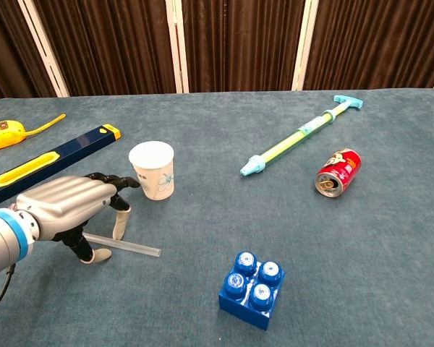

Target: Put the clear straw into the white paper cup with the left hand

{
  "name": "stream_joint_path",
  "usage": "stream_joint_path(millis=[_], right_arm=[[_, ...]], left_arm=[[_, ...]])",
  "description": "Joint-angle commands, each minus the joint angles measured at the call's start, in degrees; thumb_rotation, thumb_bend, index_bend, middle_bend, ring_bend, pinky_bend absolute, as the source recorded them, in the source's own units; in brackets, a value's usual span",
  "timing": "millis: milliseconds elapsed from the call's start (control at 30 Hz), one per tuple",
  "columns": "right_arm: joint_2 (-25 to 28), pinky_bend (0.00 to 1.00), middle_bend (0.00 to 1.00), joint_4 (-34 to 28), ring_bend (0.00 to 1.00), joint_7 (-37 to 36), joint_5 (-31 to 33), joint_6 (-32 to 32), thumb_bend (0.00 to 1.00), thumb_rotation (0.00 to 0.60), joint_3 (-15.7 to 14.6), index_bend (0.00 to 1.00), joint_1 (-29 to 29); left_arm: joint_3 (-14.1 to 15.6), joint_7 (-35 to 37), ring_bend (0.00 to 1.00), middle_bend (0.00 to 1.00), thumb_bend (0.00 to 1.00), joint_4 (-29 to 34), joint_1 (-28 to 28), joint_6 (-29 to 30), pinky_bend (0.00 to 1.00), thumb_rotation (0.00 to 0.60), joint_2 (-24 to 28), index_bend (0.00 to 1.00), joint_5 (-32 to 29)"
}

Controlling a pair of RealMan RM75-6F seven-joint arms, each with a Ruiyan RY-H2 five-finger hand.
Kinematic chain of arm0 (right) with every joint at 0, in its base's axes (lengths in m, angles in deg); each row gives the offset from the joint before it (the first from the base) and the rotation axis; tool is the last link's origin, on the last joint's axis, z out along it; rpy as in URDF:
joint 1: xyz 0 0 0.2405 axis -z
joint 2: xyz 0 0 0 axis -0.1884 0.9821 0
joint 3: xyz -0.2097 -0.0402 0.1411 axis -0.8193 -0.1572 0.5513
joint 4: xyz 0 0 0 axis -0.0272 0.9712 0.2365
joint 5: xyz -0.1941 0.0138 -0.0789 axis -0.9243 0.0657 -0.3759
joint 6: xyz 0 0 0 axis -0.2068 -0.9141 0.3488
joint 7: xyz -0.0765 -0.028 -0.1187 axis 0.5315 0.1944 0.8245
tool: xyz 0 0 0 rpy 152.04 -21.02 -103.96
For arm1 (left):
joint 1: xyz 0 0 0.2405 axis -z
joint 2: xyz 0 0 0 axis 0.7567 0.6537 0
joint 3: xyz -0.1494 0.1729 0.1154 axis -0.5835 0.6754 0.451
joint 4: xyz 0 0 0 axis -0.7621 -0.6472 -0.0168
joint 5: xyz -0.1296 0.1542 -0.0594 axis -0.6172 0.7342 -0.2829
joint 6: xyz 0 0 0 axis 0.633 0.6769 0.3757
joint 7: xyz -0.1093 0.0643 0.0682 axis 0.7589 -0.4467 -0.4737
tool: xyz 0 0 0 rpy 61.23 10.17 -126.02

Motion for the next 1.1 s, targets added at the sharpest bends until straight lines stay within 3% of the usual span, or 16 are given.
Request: stream_joint_path(millis=[33, 800, 1100], right_arm=[[-0.01, 0.0, 0.0, -0.02, 0.0, 0.05, 0.0, -0.02, 0.09, 0.6, 0.0, 0.0, 0.01], [0.0, 0.0, 0.0, -0.05, 0.0, 0.07, 0.06, 0.0, 0.09, 0.6, 0.0, 0.0, 0.02], [0.0, 0.0, 0.0, -0.05, 0.0, 0.07, 0.06, 0.01, 0.09, 0.6, 0.01, 0.0, 0.01]], left_arm=[[0.26, 0.18, 0.0, 0.0, 0.31, -0.22, -0.06, 0.2, 0.0, 0.6, -0.02, 0.54, 0.12], [0.72, 0.35, 0.0, 0.0, 0.37, -0.39, 0.26, 1.4, 0.0, 0.6, -0.12, 0.59, -0.1], [-0.99, 2.53, 0.0, 0.0, 0.37, 5.25, -0.03, 4.31, 0.0, 0.6, 4.2, 0.59, 2.4]])
